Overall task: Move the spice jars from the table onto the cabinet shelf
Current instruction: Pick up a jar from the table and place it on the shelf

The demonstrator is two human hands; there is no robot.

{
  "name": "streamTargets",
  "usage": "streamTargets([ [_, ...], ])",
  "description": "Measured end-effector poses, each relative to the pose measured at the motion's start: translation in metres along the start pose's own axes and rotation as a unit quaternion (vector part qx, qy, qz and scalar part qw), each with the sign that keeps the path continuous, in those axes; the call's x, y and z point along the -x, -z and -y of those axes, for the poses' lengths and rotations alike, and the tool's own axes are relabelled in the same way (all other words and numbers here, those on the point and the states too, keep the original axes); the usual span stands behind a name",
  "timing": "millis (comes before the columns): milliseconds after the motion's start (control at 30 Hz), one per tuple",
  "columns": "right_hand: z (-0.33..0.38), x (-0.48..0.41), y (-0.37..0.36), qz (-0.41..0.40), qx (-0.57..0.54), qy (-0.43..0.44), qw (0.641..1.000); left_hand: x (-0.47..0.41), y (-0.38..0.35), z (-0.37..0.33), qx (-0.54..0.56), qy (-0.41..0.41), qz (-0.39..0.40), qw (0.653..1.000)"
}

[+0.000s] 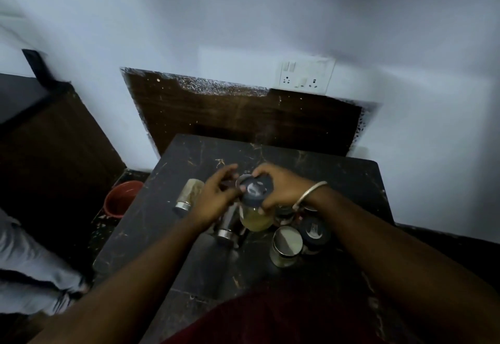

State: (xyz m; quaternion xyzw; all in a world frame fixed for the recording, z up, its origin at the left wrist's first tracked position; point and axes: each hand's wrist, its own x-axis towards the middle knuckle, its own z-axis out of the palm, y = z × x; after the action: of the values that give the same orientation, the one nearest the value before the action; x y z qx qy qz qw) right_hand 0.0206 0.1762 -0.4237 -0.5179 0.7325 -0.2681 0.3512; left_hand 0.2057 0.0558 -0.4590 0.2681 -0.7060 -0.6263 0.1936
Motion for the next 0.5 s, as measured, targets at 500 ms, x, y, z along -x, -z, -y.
streamTargets([
  [500, 0.111, 0.082, 0.048, -0.313, -0.405, 0.257, 0.82, 0.03, -0.067, -0.189, 0.247, -0.099, -0.077, 0.961],
])
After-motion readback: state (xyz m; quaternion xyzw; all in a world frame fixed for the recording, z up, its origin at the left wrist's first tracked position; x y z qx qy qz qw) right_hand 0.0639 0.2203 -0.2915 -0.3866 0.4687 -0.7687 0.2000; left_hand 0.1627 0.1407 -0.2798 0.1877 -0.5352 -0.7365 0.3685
